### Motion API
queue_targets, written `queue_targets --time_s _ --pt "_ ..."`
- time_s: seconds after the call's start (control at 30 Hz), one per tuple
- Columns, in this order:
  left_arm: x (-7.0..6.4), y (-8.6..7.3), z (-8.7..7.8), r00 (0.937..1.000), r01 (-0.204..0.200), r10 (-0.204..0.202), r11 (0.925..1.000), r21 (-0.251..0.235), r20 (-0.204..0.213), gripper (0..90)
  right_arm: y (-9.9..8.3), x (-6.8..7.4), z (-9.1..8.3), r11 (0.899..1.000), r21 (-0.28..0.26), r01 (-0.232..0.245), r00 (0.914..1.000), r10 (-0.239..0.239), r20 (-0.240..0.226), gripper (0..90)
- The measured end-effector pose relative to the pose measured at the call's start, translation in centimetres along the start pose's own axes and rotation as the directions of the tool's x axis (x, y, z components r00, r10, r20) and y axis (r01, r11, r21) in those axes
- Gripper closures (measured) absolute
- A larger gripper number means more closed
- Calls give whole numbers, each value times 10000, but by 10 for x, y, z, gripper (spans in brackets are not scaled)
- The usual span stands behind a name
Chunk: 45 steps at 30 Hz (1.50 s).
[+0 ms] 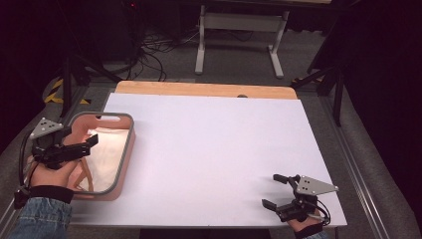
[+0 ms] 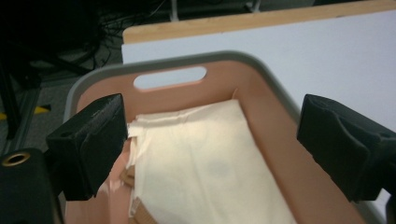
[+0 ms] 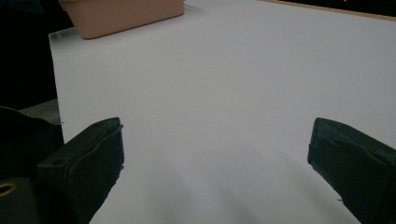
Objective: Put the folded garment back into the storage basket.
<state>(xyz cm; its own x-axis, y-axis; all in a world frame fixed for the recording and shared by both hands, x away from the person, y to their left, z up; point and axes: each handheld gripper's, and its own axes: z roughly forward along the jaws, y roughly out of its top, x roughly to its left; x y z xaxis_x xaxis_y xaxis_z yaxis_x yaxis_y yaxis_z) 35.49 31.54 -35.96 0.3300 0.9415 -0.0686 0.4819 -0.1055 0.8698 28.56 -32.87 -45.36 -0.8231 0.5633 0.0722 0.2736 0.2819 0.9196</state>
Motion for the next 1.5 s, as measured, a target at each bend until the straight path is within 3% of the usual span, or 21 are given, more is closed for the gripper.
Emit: queue_targets --time_s 0.2,0.33,0.4,0.63,0.7,0.87,0.93,1.13,1.27,1.3,1.37,1.43,1.5 --pt "-20 9 -13 9990 -174 212 9953 -952 398 80 0 0 0 10000 6 11 10000 -11 26 43" --pt "-34 13 -18 9944 -618 722 9896 -1303 769 76 0 0 -1 10000 -30 26 10000 -26 37 43" --pt "-43 16 -21 9884 -701 884 9869 -1450 1238 79 0 0 -1 10000 -25 31 10000 -31 39 43" --pt "-69 21 -27 9662 -1101 1542 9715 -2099 2066 59 1 0 -1 10000 -37 35 10000 -35 42 42" --pt "-77 22 -28 9541 -1112 1705 9651 -2372 2463 55 1 0 -1 10000 -46 45 10000 -45 36 42" --pt "-96 23 -26 9295 -1231 2029 9578 -2596 3080 53 1 0 -1 10000 -47 50 10000 -49 28 42" --pt "-103 23 -24 9197 -1202 2075 9570 -2641 3333 53 1 0 -1 10000 -30 63 10000 -63 24 42" --pt "-125 19 -14 8819 -1159 2258 9547 -2740 4139 53 1 0 -1 10000 -47 70 10000 -70 -12 42" --pt "-137 12 -5 8557 -1173 2459 9492 -2920 4553 55 1 0 -1 10000 -64 71 10000 -71 -22 42" --pt "-140 11 -3 8515 -1179 2455 9506 -2872 4633 55 1 0 -1 10000 -63 76 10000 -76 -30 42" --pt "-145 6 1 8369 -1101 2473 9499 -2924 4884 55 1 1 -2 9999 -67 88 10000 -89 -35 42" --pt "-149 2 5 8300 -1073 2480 9500 -2934 4995 55 1 0 -2 9999 -67 76 10000 -76 -27 42" --pt "-154 -4 10 8188 -1036 2482 9508 -2920 5176 56 1 0 -2 10000 -66 55 10000 -55 -29 42"
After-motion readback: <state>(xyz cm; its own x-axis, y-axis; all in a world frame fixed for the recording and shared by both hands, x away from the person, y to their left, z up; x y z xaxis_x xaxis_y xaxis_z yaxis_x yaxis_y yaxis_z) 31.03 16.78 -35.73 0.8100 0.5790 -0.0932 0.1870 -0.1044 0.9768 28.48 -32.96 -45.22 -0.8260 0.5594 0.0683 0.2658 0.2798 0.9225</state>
